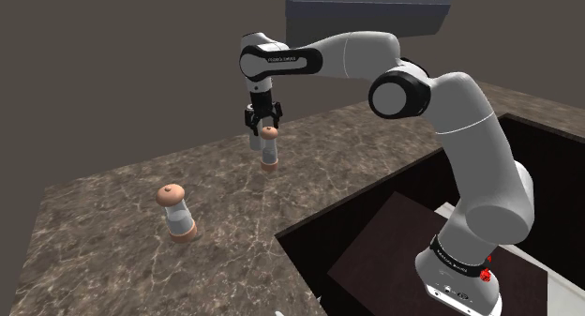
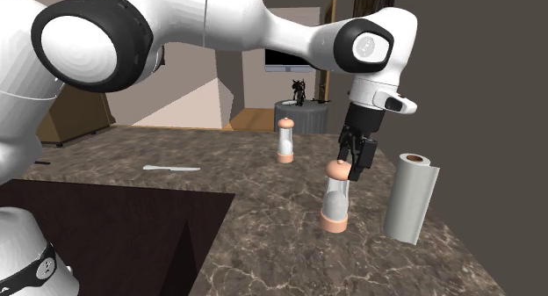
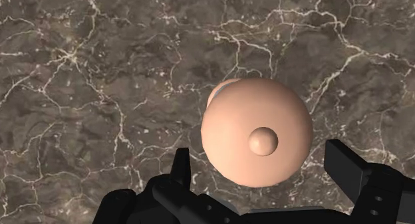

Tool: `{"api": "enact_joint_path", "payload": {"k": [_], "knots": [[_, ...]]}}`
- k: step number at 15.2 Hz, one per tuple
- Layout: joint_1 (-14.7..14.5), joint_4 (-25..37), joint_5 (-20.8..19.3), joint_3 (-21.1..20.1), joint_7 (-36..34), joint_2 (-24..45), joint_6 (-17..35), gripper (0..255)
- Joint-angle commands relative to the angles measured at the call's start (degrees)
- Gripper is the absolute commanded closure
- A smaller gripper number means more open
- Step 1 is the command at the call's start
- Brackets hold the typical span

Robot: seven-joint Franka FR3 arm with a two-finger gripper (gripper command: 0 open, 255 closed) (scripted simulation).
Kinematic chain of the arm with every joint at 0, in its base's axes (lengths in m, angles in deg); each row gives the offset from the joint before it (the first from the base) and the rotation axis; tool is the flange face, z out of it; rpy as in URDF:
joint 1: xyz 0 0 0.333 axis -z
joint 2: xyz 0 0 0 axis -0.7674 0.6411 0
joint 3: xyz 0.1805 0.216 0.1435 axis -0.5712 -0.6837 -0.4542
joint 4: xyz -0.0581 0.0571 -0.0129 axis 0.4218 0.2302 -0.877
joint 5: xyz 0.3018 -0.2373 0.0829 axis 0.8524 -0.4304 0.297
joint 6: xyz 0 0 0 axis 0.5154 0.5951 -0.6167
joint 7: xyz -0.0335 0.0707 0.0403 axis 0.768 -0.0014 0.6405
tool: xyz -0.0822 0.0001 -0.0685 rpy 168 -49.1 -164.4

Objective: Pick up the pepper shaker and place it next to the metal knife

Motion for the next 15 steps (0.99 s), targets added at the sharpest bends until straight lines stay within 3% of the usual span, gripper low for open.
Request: {"api": "enact_joint_path", "payload": {"k": [1,2,3,12,15], "knots": [[0.0,0.0,0.0,0.0,0.0,0.0,0.0,0],[0.0,0.0,0.0,0.0,0.0,0.0,0.0,0],[0.0,0.0,0.0,0.0,0.0,0.0,0.0,255],[0.0,0.0,0.0,0.0,0.0,0.0,0.0,255],[-0.1,2.5,0.0,0.0,0.0,0.1,-2.4,255]]}}
